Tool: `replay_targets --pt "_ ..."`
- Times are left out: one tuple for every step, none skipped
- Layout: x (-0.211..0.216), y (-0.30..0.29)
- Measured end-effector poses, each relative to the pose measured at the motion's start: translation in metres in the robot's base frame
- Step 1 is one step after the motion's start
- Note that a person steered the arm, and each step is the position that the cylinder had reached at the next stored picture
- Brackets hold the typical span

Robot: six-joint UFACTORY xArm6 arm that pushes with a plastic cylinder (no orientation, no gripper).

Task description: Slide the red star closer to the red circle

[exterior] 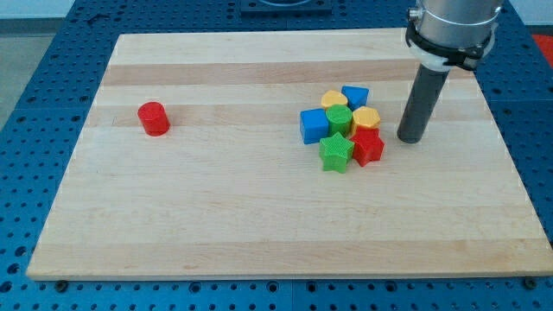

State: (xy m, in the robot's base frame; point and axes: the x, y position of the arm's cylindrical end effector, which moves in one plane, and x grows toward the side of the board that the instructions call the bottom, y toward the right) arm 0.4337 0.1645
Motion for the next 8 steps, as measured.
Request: replay_targets --pt "-0.001 -0.015" --pt "-0.001 -0.037" --pt "0.014 -0.044" --pt "0.059 -0.043" --pt "0.068 -0.055" --pt "0.051 -0.081" --pt "0.011 -0.103" --pt "0.0 -0.115"
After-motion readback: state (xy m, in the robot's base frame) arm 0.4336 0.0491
